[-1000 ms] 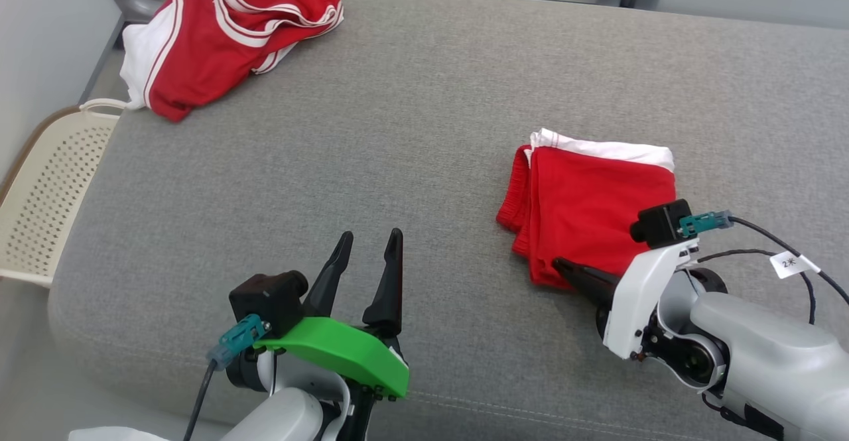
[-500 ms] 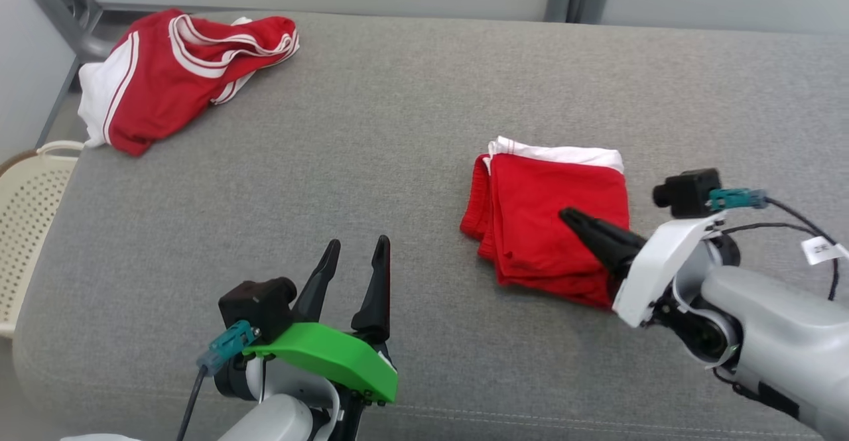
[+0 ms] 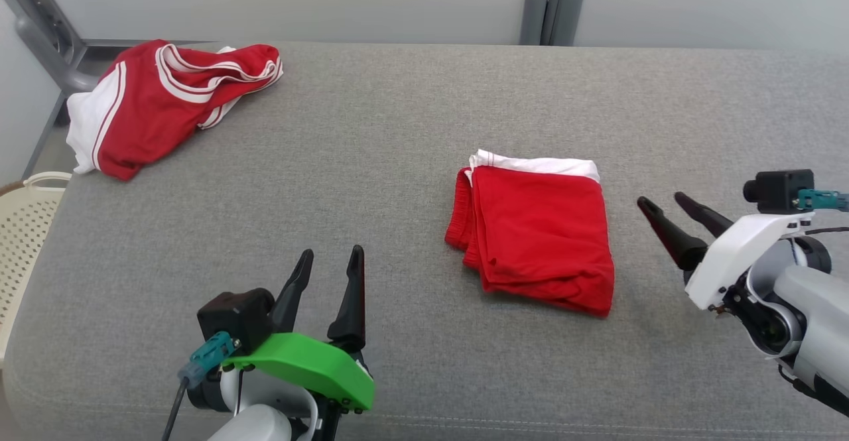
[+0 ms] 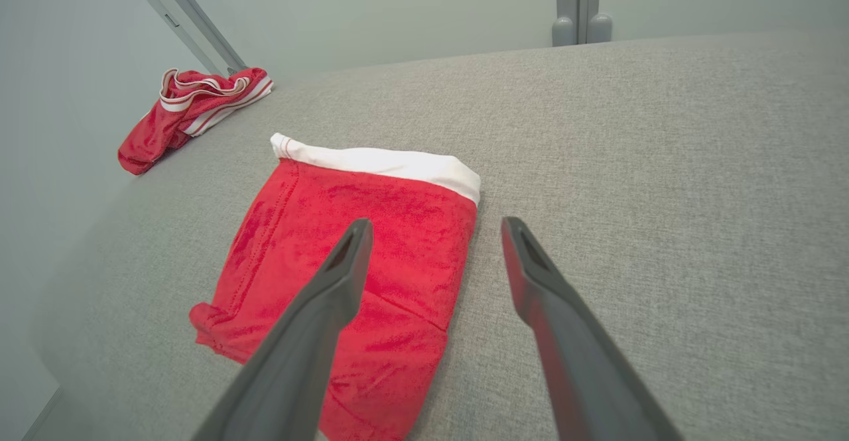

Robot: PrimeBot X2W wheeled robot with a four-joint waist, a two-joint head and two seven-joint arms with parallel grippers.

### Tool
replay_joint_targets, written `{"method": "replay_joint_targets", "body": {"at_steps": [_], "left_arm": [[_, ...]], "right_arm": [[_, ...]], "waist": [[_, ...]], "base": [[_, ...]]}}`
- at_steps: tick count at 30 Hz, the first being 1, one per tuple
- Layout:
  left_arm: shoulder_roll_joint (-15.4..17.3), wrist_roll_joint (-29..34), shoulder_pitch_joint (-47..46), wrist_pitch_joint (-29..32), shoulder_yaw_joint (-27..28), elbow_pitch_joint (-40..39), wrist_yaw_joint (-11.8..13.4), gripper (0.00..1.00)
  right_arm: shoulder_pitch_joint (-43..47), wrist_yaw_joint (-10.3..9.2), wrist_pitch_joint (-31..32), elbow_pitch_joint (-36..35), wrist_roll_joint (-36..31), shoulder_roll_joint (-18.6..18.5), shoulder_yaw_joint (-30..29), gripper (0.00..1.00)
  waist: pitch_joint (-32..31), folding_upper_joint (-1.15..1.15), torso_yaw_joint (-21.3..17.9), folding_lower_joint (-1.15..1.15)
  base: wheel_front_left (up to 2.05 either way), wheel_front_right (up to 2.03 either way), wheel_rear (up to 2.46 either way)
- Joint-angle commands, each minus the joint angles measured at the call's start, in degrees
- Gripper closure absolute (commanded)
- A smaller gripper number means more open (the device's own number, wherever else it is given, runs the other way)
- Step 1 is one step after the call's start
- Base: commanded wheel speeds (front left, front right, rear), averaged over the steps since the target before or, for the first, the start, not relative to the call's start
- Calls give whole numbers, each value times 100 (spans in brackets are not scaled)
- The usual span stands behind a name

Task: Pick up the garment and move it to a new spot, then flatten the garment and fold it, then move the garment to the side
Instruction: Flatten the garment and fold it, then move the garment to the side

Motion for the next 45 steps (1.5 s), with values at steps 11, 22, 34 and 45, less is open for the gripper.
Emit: {"method": "replay_joint_targets", "body": {"at_steps": [11, 22, 34, 45], "left_arm": [[134, 135, -34, -7, 18, -128, 79, 0], [-3, 158, -157, 39, -91, -95, 20, 0], [-56, 148, -154, 18, -146, -31, -28, 0], [16, 198, -150, 30, -159, -139, 10, 0]], "right_arm": [[383, 0, -51, 1139, 176, 445, -420, 0], [90, 0, 984, 2157, 661, 877, -463, 0], [-5, 0, 1786, 2601, 1021, 1088, -557, 70], [-244, -1, 1440, 2324, 654, 964, -434, 100]], "waist": [[134, 0, 410, 0], [259, 0, 918, 0], [302, 0, 1266, 0], [273, 0, 801, 0]], "base": [[0, 0, 0], [0, 0, 0], [0, 0, 0], [0, 0, 0]]}}
